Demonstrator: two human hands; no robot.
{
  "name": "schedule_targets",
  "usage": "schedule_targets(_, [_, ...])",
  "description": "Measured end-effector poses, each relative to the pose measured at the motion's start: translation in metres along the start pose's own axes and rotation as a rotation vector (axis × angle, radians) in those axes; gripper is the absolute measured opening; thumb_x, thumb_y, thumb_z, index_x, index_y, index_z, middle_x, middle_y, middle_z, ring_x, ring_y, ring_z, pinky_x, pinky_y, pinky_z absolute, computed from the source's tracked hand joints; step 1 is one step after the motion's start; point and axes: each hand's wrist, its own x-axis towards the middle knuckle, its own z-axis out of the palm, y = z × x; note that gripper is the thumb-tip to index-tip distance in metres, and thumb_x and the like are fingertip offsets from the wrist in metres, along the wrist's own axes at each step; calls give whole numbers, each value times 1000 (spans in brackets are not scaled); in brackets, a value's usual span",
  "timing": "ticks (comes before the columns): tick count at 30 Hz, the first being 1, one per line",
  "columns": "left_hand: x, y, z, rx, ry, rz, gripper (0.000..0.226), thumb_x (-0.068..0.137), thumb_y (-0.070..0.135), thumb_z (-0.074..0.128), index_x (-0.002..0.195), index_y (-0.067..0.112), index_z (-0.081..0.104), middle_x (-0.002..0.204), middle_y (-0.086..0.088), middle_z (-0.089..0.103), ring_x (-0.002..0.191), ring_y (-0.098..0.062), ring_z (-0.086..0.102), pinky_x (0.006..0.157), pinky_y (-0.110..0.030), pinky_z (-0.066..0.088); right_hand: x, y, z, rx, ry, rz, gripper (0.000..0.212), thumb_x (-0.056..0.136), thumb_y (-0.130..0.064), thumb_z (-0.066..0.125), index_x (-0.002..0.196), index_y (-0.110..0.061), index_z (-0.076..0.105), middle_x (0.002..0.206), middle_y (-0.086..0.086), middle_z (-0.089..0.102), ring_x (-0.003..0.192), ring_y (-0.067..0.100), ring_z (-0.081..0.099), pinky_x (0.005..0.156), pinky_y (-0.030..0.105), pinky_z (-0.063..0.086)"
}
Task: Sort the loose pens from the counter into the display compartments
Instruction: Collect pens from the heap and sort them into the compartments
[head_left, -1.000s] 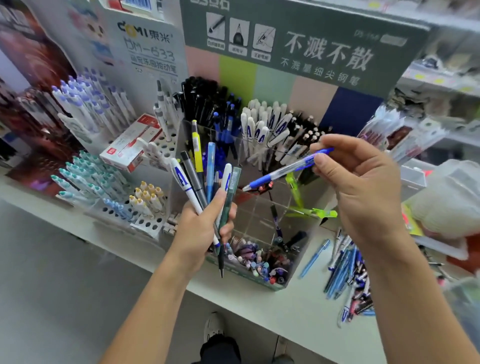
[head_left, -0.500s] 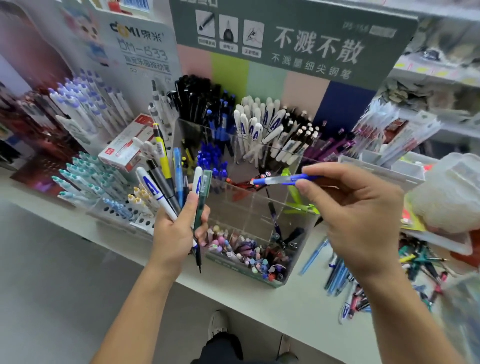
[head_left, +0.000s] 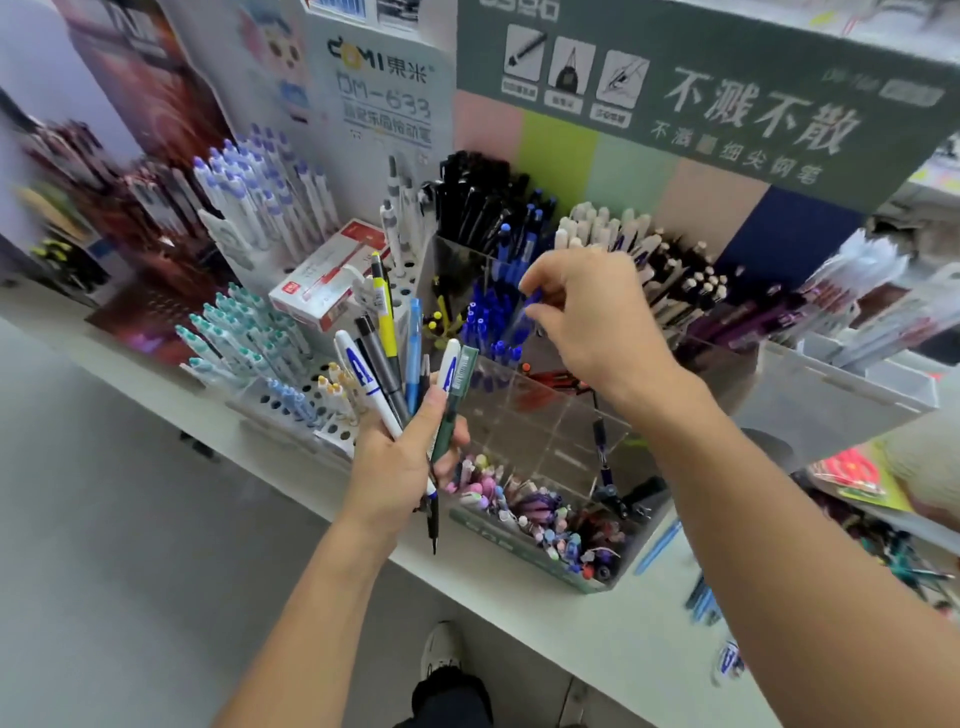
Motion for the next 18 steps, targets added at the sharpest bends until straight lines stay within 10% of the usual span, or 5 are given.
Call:
schedule_targets(9, [-5, 1, 3, -175, -190, -82, 29, 103, 15, 45, 103, 25, 73, 73, -16, 59, 45, -19, 39, 44, -28, 36, 22, -8, 30, -232, -232, 123, 7, 86, -7, 75, 92, -11, 76, 85, 9, 70, 82, 30, 68, 76, 40, 59])
schedule_targets(15, [-11, -1, 11, -154, -266, -130, 16, 95, 26, 62, 99, 31, 76, 71, -16, 60, 45, -20, 41, 45, -28, 39, -27, -22, -16, 206, -242, 134, 53, 99, -48, 57, 74, -2, 68, 58, 10, 53, 51, 13, 46, 58, 30, 41])
schedule_targets(18, [-15, 1, 19, -102, -360, -136, 19, 94, 27, 57, 101, 29, 75, 71, -17, 60, 46, -21, 42, 46, -27, 38, -55, -11, -28, 419, -397, 195, 24, 88, -39, 74, 91, -16, 78, 68, -5, 69, 57, 2, 57, 61, 18, 48])
